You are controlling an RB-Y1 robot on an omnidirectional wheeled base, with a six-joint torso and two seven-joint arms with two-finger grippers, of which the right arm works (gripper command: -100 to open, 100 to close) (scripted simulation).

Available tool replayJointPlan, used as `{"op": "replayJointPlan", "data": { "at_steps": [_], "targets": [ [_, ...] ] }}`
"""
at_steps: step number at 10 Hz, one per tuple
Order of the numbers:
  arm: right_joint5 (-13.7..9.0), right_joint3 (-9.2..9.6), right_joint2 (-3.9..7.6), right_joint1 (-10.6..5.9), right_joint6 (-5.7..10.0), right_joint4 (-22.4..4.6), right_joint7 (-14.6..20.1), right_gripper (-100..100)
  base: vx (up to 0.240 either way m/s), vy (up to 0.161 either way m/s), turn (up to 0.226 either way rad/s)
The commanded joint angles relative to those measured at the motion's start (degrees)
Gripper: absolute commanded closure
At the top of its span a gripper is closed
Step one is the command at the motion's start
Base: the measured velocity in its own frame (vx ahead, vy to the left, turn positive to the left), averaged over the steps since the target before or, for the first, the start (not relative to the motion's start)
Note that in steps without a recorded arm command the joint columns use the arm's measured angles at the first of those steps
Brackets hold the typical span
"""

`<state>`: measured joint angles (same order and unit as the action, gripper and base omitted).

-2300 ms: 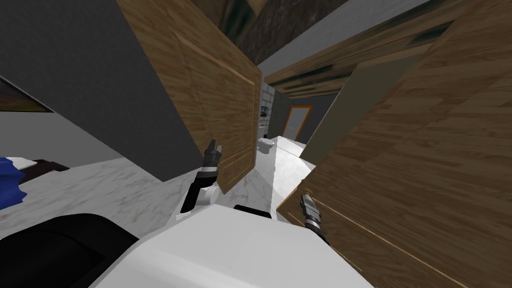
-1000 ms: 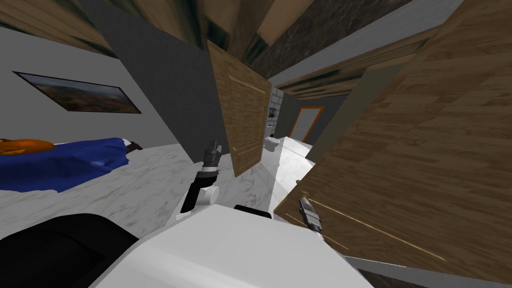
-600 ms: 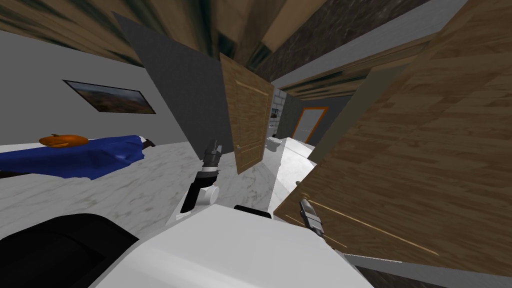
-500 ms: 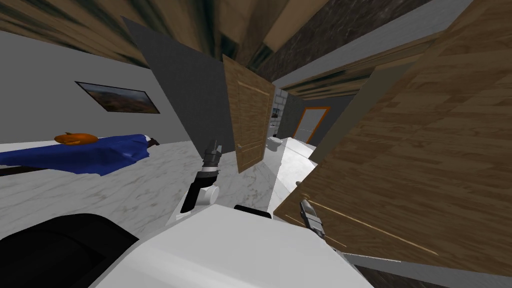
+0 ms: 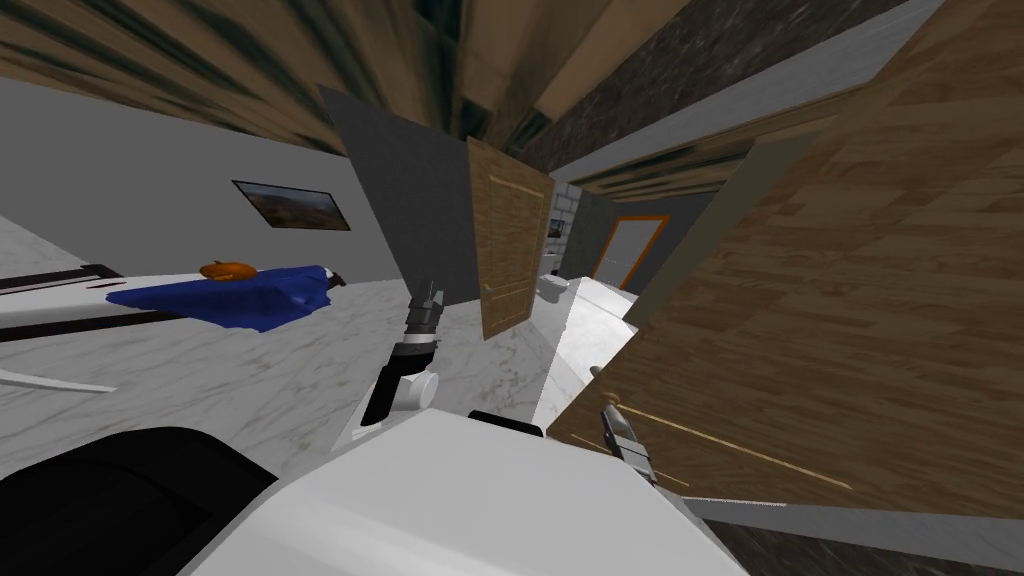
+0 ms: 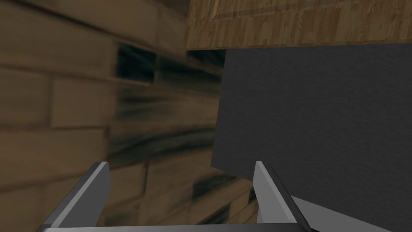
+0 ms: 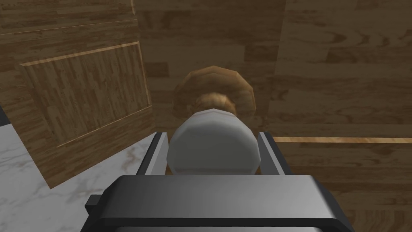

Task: Pull the door open

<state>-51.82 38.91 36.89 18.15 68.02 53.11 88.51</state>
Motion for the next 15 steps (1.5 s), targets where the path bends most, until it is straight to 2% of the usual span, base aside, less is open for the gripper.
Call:
{"op": "replayJointPlan", "data": {
  "at_steps": [1,11,12,15],
  "targets": [
    [0.3,0.5,0.26,-0.12,0.62,-0.5,0.6,100,-0.125,-0.005,0.102],
    [2.0,3.5,1.84,-0.83,4.33,-3.8,4.3,100,-0.198,-0.036,0.118],
    [2.0,3.36,1.75,-0.9,3.94,-3.8,4.1,100,-0.078,-0.008,0.019],
    [2.4,4.17,1.96,-1.26,4.8,-4.9,5.1,100,-0.154,-0.034,0.111]
  ]
}}
